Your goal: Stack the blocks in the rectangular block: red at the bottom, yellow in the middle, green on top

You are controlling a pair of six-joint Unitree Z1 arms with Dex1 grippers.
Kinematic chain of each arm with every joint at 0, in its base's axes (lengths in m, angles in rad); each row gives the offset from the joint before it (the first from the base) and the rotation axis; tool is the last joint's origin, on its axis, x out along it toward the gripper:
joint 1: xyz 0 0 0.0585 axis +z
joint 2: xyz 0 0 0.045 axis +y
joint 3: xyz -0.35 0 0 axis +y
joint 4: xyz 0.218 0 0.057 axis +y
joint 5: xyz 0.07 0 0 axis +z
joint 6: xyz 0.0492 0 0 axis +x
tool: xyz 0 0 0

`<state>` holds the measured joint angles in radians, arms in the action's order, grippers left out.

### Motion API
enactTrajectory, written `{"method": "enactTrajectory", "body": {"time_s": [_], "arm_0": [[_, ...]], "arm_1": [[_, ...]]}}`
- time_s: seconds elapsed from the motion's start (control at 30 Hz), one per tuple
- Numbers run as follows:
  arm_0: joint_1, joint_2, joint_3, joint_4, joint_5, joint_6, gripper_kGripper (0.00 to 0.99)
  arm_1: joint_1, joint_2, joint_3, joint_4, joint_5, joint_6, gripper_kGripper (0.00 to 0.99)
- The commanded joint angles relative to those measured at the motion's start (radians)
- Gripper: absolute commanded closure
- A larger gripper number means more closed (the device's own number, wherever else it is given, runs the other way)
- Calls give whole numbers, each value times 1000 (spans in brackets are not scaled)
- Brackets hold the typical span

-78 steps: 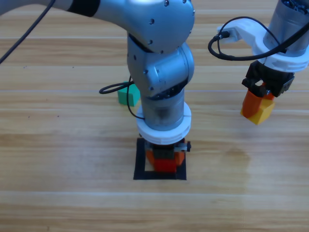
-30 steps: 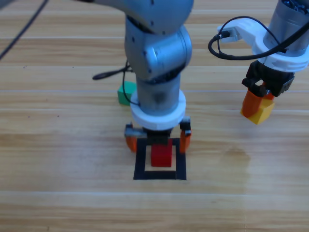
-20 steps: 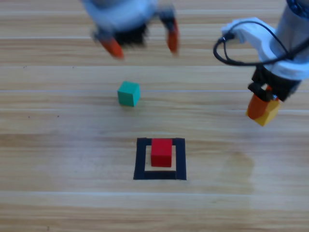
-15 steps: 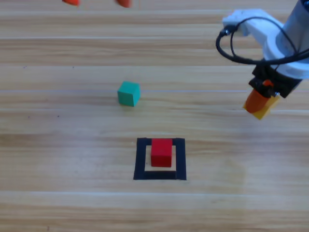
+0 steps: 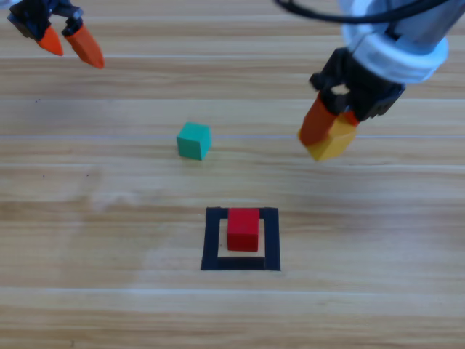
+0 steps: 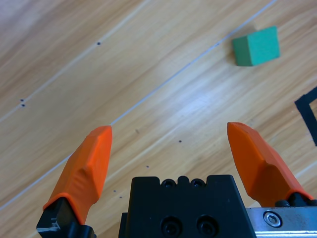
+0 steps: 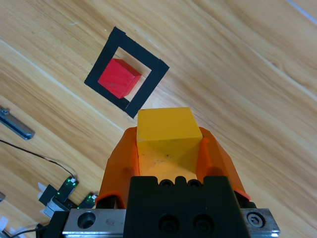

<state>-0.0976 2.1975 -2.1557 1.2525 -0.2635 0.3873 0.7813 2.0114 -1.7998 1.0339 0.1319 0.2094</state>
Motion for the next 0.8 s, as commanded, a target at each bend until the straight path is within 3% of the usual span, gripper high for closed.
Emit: {"method": "enactTrajectory", "body": {"time_s": [0.03, 0.3, 0.47, 0.8], "arm_0": [[22, 62, -33, 8, -14, 18, 0], [41, 62, -69, 27, -34, 16, 0], [39, 70, -116, 62, -76, 61, 0], [39, 85, -90, 71, -123, 91, 0]], "arm_1": [[93, 67, -10, 9, -23, 82, 990], [99, 124, -12, 6, 25, 234, 990], [125, 210, -144, 74, 28, 384, 990], [217, 313, -382, 236, -132, 564, 990]]}}
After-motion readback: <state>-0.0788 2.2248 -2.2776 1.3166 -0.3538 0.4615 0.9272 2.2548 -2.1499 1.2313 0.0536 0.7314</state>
